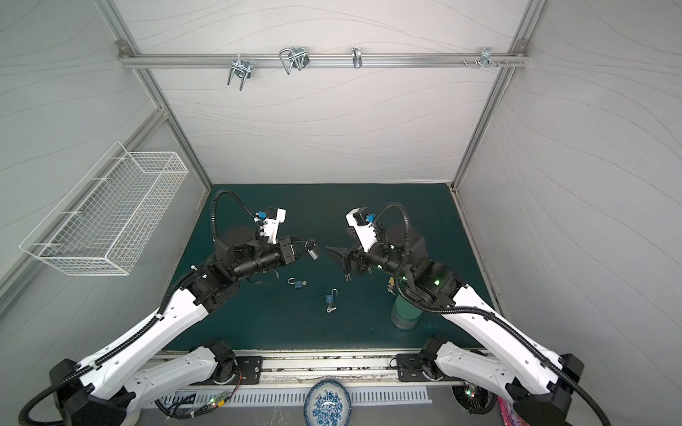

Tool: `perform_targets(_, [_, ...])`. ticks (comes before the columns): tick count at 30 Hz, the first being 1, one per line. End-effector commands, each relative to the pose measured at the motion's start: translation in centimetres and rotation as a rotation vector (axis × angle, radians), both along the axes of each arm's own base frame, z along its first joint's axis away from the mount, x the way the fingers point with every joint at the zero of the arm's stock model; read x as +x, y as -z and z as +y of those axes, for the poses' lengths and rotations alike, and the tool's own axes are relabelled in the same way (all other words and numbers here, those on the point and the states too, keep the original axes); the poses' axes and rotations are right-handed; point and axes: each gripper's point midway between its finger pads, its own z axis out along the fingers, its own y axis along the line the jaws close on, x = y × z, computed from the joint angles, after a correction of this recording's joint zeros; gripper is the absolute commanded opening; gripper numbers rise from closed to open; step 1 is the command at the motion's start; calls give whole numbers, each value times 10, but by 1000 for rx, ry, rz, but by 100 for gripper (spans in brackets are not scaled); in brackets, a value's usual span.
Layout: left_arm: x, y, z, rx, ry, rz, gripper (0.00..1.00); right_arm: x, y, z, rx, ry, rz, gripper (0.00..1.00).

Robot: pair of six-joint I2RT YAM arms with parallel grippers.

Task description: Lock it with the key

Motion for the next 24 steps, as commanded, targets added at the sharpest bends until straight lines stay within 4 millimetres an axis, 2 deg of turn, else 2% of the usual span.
perform_targets(1, [7, -24, -1, 18, -49, -88, 0, 1, 13, 5, -106, 25, -23, 84])
perform_targets(18, [9, -11, -8, 38, -53, -62, 0, 6, 40, 40, -137, -8, -48, 70])
perform_targets(24, [9, -13, -8, 33, -54, -61, 0, 8, 40, 46, -131, -16, -40, 61])
